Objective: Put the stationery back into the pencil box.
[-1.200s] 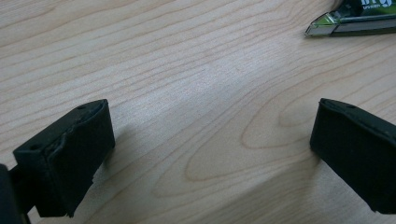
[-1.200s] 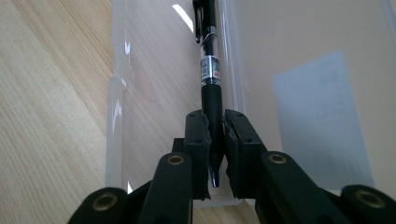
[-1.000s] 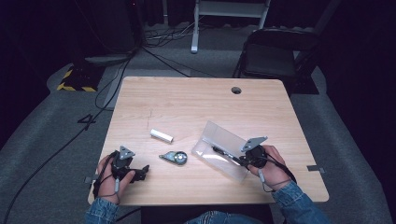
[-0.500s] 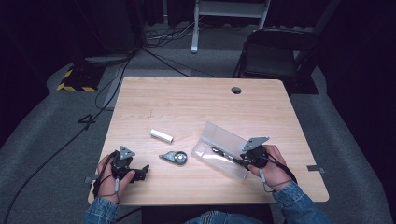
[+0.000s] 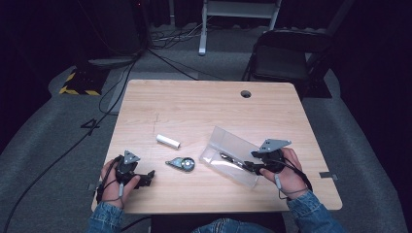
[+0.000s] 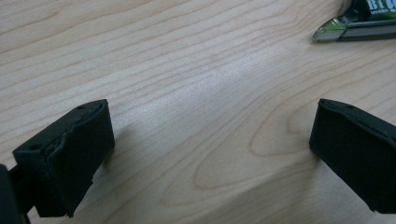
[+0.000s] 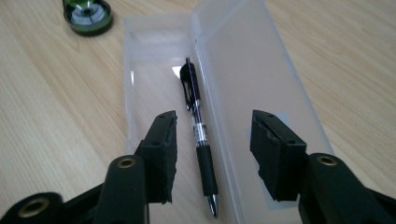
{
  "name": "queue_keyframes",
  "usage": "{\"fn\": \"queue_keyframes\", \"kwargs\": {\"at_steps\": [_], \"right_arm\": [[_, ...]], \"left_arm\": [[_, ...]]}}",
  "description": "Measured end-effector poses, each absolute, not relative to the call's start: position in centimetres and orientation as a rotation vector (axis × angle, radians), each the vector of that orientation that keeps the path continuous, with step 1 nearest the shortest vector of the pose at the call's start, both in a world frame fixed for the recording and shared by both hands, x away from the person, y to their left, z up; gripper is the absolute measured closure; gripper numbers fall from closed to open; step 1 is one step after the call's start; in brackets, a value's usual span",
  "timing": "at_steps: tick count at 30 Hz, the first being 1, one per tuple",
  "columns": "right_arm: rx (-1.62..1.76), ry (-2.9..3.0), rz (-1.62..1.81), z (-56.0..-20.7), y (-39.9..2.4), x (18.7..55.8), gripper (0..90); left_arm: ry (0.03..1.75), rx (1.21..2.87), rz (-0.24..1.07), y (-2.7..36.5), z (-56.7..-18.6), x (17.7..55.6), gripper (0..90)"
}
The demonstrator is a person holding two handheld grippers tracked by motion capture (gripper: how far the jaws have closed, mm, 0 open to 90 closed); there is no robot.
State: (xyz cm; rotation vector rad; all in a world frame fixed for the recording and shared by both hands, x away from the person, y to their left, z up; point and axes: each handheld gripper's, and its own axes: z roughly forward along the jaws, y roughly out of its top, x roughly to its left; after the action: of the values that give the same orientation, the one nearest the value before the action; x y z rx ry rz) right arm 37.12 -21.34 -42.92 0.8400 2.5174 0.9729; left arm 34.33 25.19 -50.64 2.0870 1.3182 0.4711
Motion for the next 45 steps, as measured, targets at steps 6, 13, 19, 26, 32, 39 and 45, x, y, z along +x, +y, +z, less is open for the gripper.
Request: {"fn": "queue_keyframes", "kwargs": {"at_steps": [6, 13, 19, 26, 32, 39, 45], "right_arm": [[0.848, 2.478, 1.063, -42.3, -20.7, 36.9, 46.4], [0.811, 2.481, 1.095, -41.8, -19.3, 37.1, 44.3], [0.783, 2.506, 1.115, -41.2, -17.2, 37.4, 40.6], [0.736, 2.528, 1.127, -40.6, -15.3, 37.7, 40.0], [0.704, 2.548, 1.137, -40.4, -13.5, 38.1, 39.9], [0.672, 2.603, 1.143, -40.3, -11.6, 38.6, 40.4], [0.611, 2.662, 1.117, -41.0, -9.0, 39.0, 38.3]], "left_arm": [[1.327, 2.085, 0.476, 25.2, -50.6, 34.8, 0.1], [1.334, 2.080, 0.478, 25.1, -50.6, 35.1, 0.1], [1.332, 2.081, 0.475, 25.1, -50.6, 35.2, 0.1], [1.334, 2.079, 0.475, 25.0, -50.6, 35.3, 0.0], [1.334, 2.079, 0.474, 25.0, -50.7, 35.3, 0.0], [1.334, 2.079, 0.474, 25.0, -50.6, 35.3, 0.0], [1.334, 2.079, 0.474, 25.0, -50.6, 35.3, 0.0]]}}
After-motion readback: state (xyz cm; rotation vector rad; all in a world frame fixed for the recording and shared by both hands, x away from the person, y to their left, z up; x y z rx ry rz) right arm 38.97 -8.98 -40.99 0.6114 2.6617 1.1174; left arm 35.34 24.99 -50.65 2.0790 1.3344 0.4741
